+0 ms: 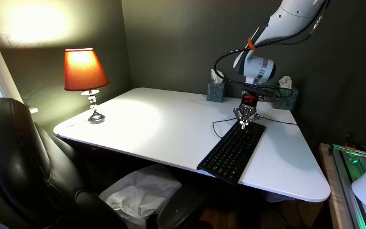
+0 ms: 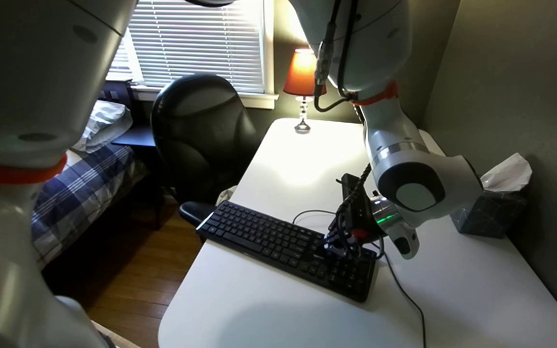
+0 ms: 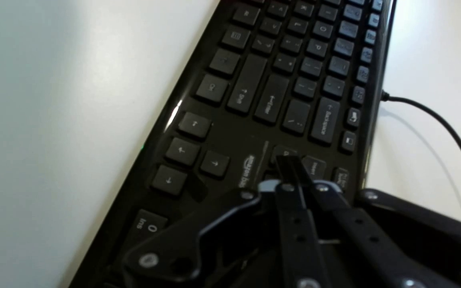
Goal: Press a key on the computer keyboard
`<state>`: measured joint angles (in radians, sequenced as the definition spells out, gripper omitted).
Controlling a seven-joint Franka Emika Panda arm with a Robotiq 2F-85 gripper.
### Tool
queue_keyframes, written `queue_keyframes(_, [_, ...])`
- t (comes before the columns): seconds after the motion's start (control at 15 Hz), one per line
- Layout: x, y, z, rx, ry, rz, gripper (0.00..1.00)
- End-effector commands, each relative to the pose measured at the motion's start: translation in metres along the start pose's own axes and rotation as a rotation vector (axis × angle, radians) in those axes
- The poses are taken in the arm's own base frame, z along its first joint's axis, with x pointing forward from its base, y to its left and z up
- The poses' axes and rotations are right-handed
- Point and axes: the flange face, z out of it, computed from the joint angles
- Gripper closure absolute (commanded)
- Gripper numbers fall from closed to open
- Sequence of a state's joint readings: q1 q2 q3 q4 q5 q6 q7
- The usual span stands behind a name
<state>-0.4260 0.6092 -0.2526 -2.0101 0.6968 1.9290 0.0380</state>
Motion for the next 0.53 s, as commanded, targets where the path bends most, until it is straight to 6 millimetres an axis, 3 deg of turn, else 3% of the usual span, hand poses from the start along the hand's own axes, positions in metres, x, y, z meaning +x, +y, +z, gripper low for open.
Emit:
queue_keyframes(0.0, [0.0027, -0.0006, 0.0013, 0.025, -0.023, 0.009, 1.00])
queue_keyframes(0.47, [-0.0058, -0.0015, -0.0039, 0.028, -0.015, -0.002, 1.00])
